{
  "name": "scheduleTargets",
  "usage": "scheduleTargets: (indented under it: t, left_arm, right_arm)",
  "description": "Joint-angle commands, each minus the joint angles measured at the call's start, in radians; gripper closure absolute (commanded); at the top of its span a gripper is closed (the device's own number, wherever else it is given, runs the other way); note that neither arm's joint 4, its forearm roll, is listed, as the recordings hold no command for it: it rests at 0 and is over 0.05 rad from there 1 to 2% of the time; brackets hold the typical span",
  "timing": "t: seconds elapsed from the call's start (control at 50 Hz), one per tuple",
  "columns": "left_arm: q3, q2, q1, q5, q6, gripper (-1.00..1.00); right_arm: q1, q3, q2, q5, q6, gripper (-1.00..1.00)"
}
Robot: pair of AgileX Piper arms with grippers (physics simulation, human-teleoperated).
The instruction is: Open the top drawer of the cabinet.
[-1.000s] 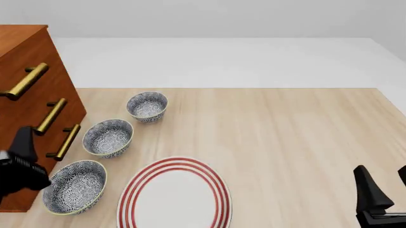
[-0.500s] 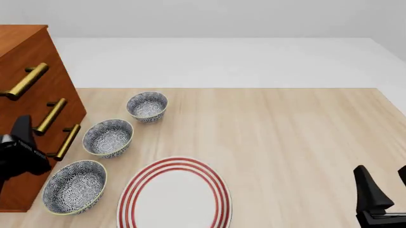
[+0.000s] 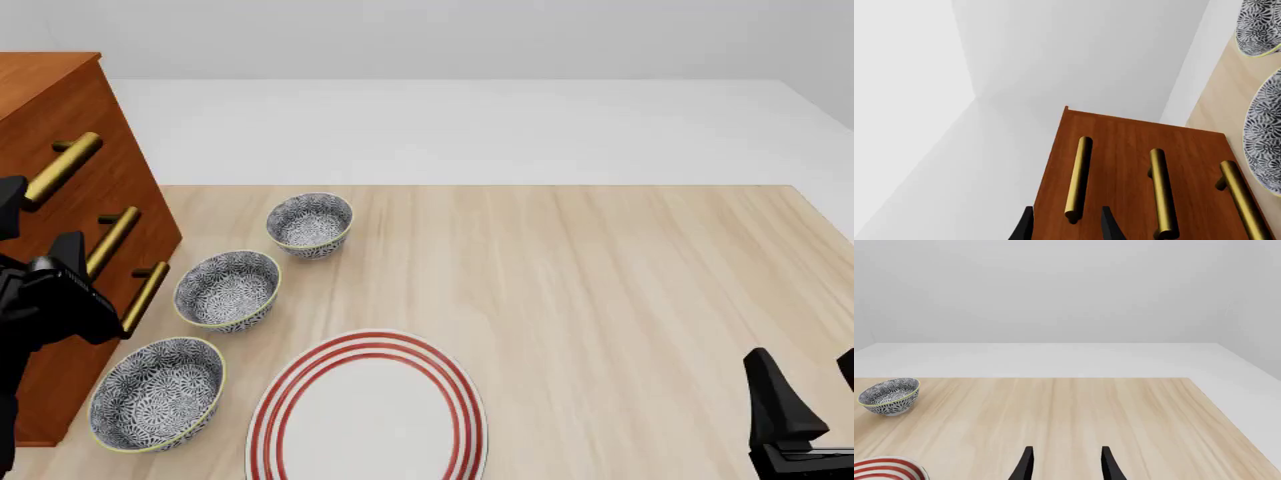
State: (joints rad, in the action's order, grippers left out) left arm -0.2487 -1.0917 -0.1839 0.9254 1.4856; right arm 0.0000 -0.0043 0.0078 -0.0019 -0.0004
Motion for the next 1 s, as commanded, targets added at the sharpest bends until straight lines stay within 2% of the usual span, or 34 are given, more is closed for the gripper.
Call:
scheduleTargets:
  t: [0.02, 0.94, 0.96, 1.0]
  left_arm:
    - [-0.030, -0.090, -0.004, 0.028, -0.004, -1.00]
    - [-0.139, -0.202, -0.096, 0.026, -0.008, -1.00]
    - [-0.138, -0.204, -0.095, 0.032, -0.006, 1.00]
    - [-0.116, -0.251, -0.095, 0.109, 0.047, 1.00]
  right_arm:
    - [0.000, 0.000, 0.000, 0.000, 0.000, -1.00]
    - [0.000, 0.000, 0.000, 0.000, 0.000, -1.00]
    - [0.000, 0.000, 0.000, 0.000, 0.000, -1.00]
    - [0.000, 0.000, 0.000, 0.000, 0.000, -1.00]
